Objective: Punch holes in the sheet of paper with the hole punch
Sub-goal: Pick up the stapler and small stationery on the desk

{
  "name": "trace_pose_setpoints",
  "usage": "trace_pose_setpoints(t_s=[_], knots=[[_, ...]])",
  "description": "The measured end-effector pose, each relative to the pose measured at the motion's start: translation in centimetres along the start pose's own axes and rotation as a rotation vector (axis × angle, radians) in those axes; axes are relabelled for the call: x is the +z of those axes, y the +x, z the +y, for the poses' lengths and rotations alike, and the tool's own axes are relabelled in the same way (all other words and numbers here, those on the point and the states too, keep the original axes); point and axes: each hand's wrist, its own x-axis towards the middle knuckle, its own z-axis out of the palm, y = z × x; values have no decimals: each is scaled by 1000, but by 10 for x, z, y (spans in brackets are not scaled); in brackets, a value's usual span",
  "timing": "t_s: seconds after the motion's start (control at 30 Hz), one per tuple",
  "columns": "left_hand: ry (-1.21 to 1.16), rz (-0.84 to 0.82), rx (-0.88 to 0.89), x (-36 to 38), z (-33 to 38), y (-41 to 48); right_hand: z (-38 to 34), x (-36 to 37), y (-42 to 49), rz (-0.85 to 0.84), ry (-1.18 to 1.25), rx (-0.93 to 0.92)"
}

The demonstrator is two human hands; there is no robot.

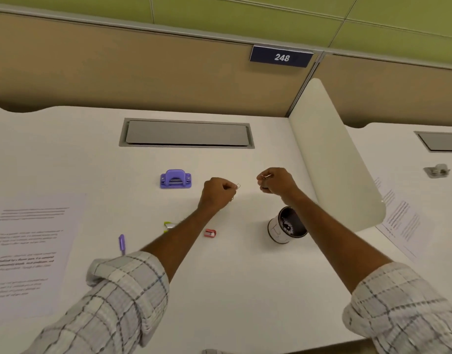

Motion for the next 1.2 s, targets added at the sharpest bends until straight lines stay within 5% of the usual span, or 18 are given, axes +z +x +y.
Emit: trace_pose_setpoints(t_s=[0.63, 1.0, 1.2], knots=[[104, 10, -125, 128, 28, 111, 45, -37, 128, -117, -456, -43], [33, 26, -3, 109, 13, 96, 44, -54, 116, 14, -557, -66], [184, -165, 107, 76, -9, 66, 32, -29, 80, 43, -592, -148]])
